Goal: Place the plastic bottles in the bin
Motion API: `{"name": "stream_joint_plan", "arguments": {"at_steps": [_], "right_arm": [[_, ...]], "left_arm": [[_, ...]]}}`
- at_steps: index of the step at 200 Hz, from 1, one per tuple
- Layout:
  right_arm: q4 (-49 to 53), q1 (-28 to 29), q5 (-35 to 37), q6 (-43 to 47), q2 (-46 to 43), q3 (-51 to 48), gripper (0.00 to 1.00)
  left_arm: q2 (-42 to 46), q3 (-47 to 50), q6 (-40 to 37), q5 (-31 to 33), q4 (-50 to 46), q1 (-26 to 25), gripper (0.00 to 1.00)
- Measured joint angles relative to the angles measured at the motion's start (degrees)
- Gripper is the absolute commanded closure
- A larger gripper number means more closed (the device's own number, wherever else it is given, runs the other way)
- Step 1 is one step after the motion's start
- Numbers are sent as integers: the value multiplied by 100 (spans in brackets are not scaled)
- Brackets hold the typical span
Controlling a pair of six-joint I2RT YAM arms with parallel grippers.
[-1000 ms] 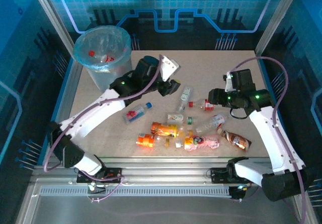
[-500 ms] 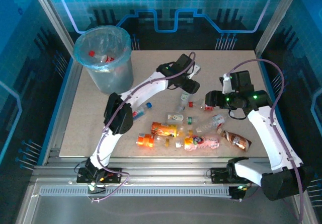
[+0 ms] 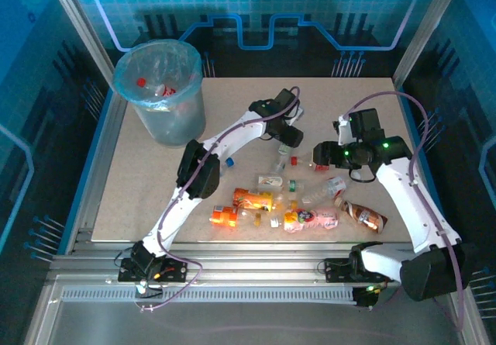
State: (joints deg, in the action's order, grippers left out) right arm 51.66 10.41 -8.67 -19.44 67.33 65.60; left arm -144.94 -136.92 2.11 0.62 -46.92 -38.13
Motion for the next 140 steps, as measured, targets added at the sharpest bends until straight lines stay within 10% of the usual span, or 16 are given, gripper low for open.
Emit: {"name": "stream_joint_plan", "arguments": {"at_steps": [78, 140], "right_arm": [[-72, 0, -79, 39, 313, 61, 33], [-76, 0, -81, 42, 396, 225, 33]], "left_arm": [[-264, -343, 164, -175, 0, 63, 48], [-330, -402, 382, -302, -42, 164, 25]]}}
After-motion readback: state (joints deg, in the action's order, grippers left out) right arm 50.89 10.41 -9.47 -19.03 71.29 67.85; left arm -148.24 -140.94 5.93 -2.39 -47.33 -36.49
